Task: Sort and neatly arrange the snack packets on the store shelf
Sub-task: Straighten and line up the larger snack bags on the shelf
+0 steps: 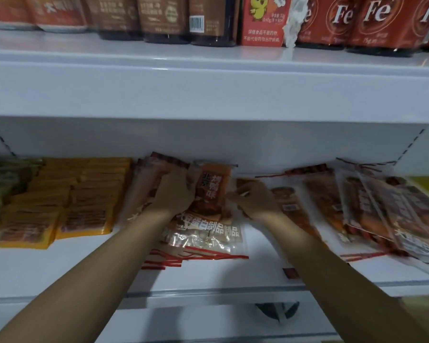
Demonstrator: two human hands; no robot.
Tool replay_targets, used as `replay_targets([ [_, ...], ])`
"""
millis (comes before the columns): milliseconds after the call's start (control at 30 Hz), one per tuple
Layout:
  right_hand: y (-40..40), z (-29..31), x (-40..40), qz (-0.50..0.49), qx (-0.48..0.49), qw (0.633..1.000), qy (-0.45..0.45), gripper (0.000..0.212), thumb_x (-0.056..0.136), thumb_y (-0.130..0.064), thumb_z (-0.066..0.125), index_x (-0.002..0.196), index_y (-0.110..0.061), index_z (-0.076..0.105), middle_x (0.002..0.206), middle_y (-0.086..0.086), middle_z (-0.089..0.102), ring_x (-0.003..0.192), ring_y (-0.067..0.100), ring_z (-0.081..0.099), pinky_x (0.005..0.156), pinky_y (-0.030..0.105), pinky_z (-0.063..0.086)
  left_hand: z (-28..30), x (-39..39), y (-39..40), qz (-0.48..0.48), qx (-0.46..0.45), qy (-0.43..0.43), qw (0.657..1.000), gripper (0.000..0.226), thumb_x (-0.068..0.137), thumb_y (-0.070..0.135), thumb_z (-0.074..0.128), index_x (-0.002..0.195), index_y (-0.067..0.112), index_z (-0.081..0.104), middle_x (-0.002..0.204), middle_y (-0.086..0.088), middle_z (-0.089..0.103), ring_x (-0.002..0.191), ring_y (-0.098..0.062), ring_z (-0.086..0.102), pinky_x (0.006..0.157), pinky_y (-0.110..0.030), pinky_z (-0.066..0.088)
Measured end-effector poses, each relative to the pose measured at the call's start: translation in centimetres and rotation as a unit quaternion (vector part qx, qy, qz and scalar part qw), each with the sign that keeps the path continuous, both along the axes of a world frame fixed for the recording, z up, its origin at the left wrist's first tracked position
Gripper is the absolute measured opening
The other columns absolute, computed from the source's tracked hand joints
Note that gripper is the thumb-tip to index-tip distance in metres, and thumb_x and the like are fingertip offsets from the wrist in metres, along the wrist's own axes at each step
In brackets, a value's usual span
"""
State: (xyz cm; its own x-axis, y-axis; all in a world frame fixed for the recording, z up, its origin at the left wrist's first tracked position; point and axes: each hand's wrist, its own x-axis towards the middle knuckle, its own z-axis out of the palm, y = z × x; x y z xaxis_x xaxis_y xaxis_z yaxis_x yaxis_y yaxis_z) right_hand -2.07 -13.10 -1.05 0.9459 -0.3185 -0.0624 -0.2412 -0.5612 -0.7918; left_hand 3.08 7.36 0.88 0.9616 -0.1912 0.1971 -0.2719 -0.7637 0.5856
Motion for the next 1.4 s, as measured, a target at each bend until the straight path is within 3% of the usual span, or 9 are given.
replay_targets([
  [133, -4.3, -0.7, 3.3, 0.049, -0.269, 0.961, -0.034, 0.028, 0.093, -0.027, 0.067, 0.115, -0.011, 0.068, 0.116, 0.014, 0.069, 0.112, 0.033, 0.063, 0.088, 0.034, 0.045, 0.5, -0.9, -0.7, 0.004, 0.1, -0.014, 0.995, 0.019, 0.093, 0.022, 0.059, 0.098, 0.005, 0.066, 0.104, -0.016, 0.067, 0.103, -0.036, 0.064, 0.085, -0.042, 0.053],
  [233, -5.8, -1.7, 5.6, 0.142, -0.344, 0.927, 0.043, 0.05, 0.091, -0.037, 0.067, 0.136, -0.017, 0.057, 0.138, 0.011, 0.058, 0.131, 0.034, 0.051, 0.104, 0.043, 0.045, 1.0, -2.7, -1.9, -0.027, 0.161, -0.043, 0.986, 0.036, 0.094, 0.034, 0.056, 0.126, 0.018, 0.057, 0.133, -0.009, 0.051, 0.127, -0.034, 0.047, 0.102, -0.048, 0.045],
  [367, -6.9, -2.9, 7.7, 0.144, -0.366, 0.919, 0.042, 0.052, 0.088, -0.054, 0.065, 0.127, -0.02, 0.06, 0.13, 0.011, 0.062, 0.126, 0.035, 0.054, 0.1, 0.051, 0.047, 1.7, -4.8, -4.2, -0.182, 0.198, 0.006, 0.963, 0.041, 0.091, 0.046, 0.062, 0.127, 0.027, 0.057, 0.137, 0.002, 0.052, 0.133, -0.023, 0.042, 0.11, -0.044, 0.036],
  [633, -7.6, -2.5, 7.1, 0.166, -0.537, 0.827, -0.019, 0.026, 0.105, -0.023, 0.043, 0.121, -0.02, 0.063, 0.12, 0.006, 0.069, 0.112, 0.029, 0.064, 0.095, 0.04, 0.041, -0.1, -4.4, -6.8, -0.084, 0.194, 0.029, 0.977, 0.049, 0.087, 0.05, 0.042, 0.127, 0.028, 0.06, 0.145, 0.003, 0.046, 0.137, -0.023, 0.042, 0.11, -0.049, 0.038],
  [800, -9.9, -2.8, 7.0, 0.152, -0.495, 0.852, -0.074, 0.022, 0.097, -0.036, 0.061, 0.099, -0.018, 0.072, 0.105, 0.006, 0.07, 0.104, 0.029, 0.061, 0.086, 0.039, 0.047, 0.2, -4.5, -8.2, -0.042, 0.195, 0.038, 0.979, 0.034, 0.093, 0.042, 0.053, 0.125, 0.031, 0.059, 0.142, 0.002, 0.047, 0.138, -0.024, 0.041, 0.112, -0.051, 0.034],
  [900, -10.4, -2.8, 6.8, 0.213, -0.41, 0.885, -0.057, 0.037, 0.095, -0.05, 0.061, 0.112, -0.017, 0.065, 0.116, 0.009, 0.069, 0.11, 0.031, 0.064, 0.089, 0.04, 0.05, 0.0, -4.4, -8.6, -0.033, 0.198, 0.045, 0.979, 0.034, 0.095, 0.042, 0.052, 0.126, 0.032, 0.06, 0.151, 0.004, 0.041, 0.144, -0.023, 0.034, 0.116, -0.053, 0.026],
  [1100, -9.1, -2.9, 6.6, 0.204, -0.491, 0.842, -0.089, 0.03, 0.104, -0.027, 0.042, 0.119, -0.026, 0.068, 0.117, 0.004, 0.072, 0.112, 0.029, 0.063, 0.092, 0.038, 0.043, -0.7, -4.5, -8.8, -0.016, 0.198, 0.042, 0.979, 0.043, 0.095, 0.046, 0.053, 0.136, 0.031, 0.056, 0.155, 0.003, 0.037, 0.147, -0.025, 0.03, 0.115, -0.053, 0.026],
  [1267, -9.2, -2.0, 6.6, 0.037, -0.342, 0.92, -0.191, 0.011, 0.094, -0.016, 0.056, 0.093, -0.014, 0.066, 0.101, 0.012, 0.068, 0.114, 0.036, 0.059, 0.101, 0.049, 0.038, -0.9, -4.3, -8.4, -0.007, 0.159, 0.051, 0.986, 0.047, 0.092, 0.049, 0.047, 0.134, 0.029, 0.057, 0.149, 0.0, 0.045, 0.143, -0.026, 0.036, 0.116, -0.053, 0.03],
  [1400, -8.7, 0.4, 5.6, -0.003, -0.269, 0.912, -0.309, 0.004, 0.093, -0.016, 0.061, 0.09, -0.017, 0.064, 0.097, 0.005, 0.069, 0.117, 0.035, 0.057, 0.106, 0.056, 0.036, -0.7, -3.8, -8.4, 0.015, 0.099, 0.047, 0.994, 0.036, 0.094, 0.045, 0.049, 0.12, 0.024, 0.061, 0.132, -0.004, 0.061, 0.126, -0.029, 0.054, 0.104, -0.049, 0.045],
])
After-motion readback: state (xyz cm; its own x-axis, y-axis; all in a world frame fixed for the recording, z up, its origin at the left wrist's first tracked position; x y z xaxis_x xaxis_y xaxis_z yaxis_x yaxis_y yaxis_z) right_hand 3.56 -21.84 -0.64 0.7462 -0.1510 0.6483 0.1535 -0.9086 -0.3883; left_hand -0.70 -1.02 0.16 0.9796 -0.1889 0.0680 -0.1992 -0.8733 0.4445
